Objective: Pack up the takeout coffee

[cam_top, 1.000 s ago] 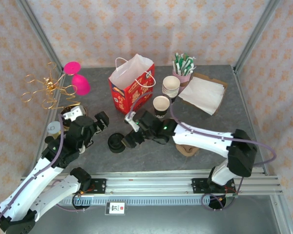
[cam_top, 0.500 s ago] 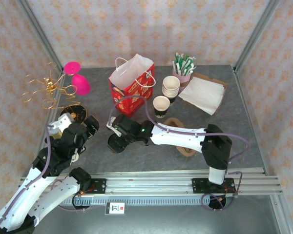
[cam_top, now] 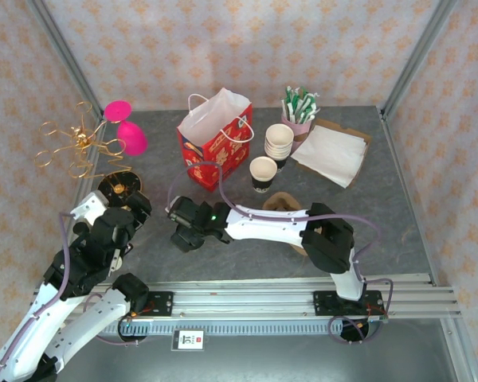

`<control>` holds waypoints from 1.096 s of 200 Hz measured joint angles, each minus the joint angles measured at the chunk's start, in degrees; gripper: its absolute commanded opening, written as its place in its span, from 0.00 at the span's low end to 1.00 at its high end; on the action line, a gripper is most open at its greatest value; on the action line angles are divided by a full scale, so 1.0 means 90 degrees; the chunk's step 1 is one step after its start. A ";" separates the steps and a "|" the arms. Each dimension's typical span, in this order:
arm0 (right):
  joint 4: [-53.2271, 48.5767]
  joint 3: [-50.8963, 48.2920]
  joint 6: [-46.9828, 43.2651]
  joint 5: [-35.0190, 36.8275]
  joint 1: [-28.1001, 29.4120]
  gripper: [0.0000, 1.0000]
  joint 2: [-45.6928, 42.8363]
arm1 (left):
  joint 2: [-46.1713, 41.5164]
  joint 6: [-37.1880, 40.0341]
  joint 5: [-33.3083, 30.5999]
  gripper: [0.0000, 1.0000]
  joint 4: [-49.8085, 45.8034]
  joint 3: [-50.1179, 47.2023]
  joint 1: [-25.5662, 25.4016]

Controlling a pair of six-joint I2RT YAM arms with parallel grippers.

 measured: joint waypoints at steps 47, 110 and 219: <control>-0.0078 0.0226 0.0131 0.0180 0.0034 0.95 0.0204 | 0.0000 0.0002 -0.0002 0.99 0.0000 0.0000 0.0000; -0.0163 0.0381 0.0158 0.0325 0.0126 0.88 0.0449 | 0.0000 0.0002 -0.0002 0.99 0.0000 0.0000 0.0000; -0.0427 0.0716 0.0381 0.0675 0.0165 1.00 0.0449 | 0.0000 0.0007 -0.0002 0.99 0.0005 0.0000 0.0000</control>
